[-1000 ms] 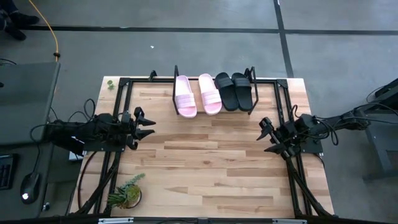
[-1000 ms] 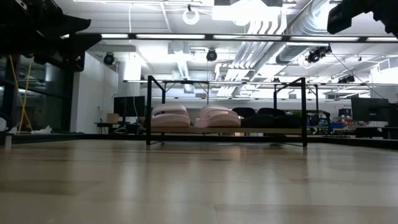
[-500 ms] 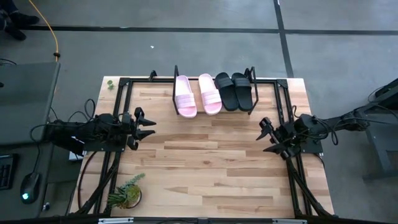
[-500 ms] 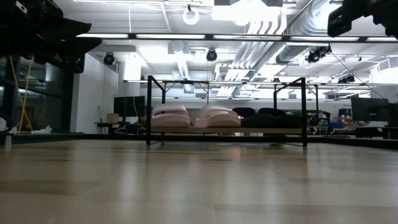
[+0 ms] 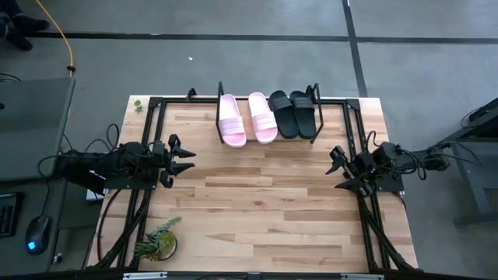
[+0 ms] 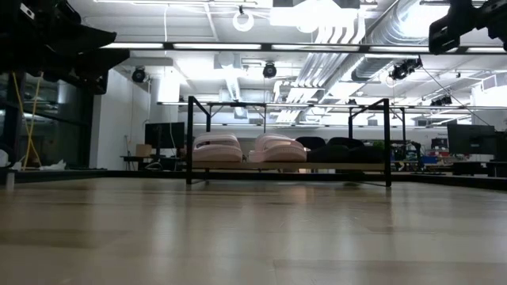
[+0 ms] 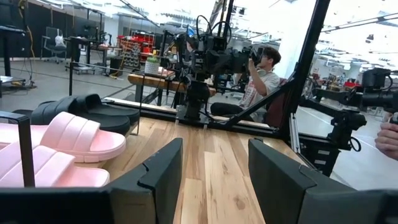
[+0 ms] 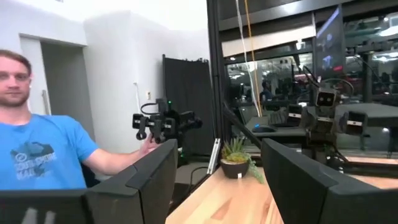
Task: Pick and place slides into the shelf
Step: Return to Home Position
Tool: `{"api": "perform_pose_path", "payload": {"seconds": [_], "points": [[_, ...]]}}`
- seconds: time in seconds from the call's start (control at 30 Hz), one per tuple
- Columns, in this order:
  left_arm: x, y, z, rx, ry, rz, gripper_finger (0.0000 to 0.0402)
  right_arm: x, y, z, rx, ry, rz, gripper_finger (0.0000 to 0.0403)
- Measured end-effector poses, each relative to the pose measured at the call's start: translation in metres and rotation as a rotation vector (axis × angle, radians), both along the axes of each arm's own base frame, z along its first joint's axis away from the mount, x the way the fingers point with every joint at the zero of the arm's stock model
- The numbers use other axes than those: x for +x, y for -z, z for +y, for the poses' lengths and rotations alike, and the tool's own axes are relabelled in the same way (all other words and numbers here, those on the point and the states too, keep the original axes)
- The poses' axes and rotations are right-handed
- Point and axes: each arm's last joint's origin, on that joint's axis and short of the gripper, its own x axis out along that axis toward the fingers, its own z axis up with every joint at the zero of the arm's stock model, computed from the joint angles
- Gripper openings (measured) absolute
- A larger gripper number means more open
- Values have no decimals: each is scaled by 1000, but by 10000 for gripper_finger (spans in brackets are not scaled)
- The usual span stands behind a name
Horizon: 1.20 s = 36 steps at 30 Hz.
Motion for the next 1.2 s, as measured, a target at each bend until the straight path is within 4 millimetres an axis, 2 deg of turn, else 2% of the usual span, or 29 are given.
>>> {"api": "perform_pose_path", "payload": {"seconds": [0.23, 0.63, 1.03, 1.2], "points": [[0, 1, 0, 0, -6, 11, 168, 3, 13, 0, 13, 10, -5, 224], [0, 2, 0, 3, -9, 27, 168, 5, 14, -1, 32, 40, 21, 224], [1, 7, -1, 74, 21, 82, 168, 10, 38, -6, 66, 228, 282, 224], [1, 8, -1, 84, 38, 94, 168, 10, 39, -5, 47, 217, 289, 224]]}}
